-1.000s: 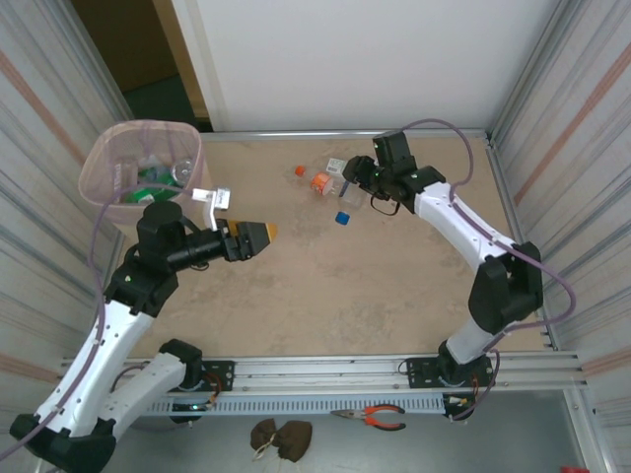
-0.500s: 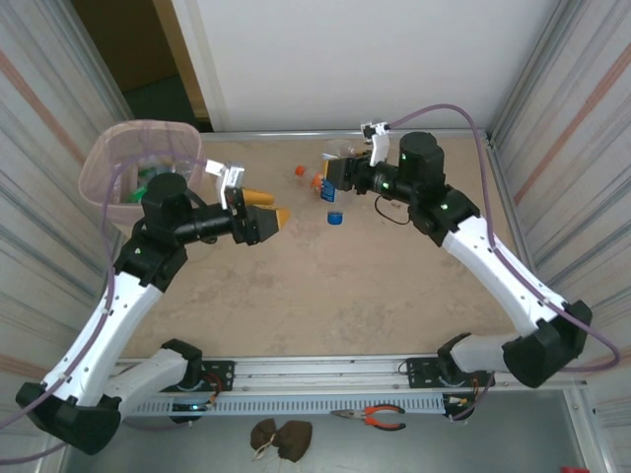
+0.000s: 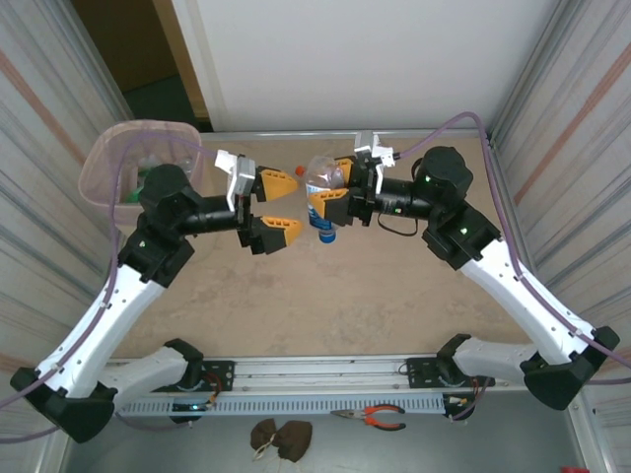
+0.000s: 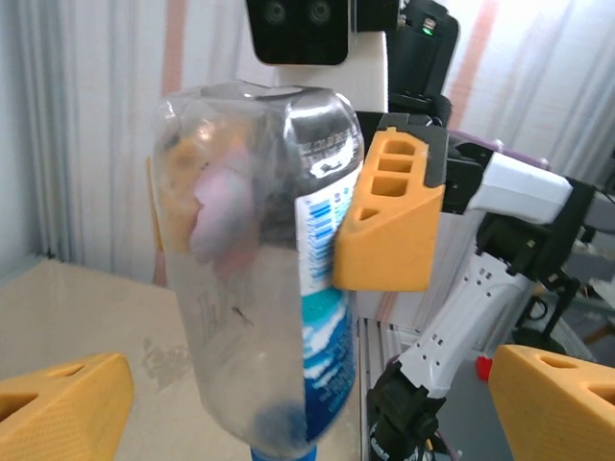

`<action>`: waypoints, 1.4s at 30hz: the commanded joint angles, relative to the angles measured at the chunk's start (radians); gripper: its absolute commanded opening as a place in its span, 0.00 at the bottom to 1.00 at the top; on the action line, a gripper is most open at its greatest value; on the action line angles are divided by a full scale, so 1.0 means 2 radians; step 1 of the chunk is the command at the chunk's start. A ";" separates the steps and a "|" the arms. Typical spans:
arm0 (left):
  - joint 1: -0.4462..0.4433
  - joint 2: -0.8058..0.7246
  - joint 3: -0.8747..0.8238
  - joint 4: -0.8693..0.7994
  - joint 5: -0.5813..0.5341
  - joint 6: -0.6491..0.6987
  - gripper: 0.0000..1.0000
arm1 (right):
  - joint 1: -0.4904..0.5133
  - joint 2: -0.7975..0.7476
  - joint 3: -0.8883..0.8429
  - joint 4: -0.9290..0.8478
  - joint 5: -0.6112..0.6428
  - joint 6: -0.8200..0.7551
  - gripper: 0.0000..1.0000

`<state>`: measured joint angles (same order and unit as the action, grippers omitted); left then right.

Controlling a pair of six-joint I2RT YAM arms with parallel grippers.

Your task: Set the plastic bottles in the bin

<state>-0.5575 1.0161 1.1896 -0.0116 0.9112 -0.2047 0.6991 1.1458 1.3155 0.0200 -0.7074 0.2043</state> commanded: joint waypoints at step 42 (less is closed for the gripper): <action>-0.080 0.014 0.084 -0.099 -0.113 0.156 0.50 | 0.072 -0.092 0.002 0.010 0.153 -0.110 0.84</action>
<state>-0.7261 1.0611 1.3071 -0.1219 0.8158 0.0532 0.8379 1.0088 1.3392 0.0551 -0.5251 0.0242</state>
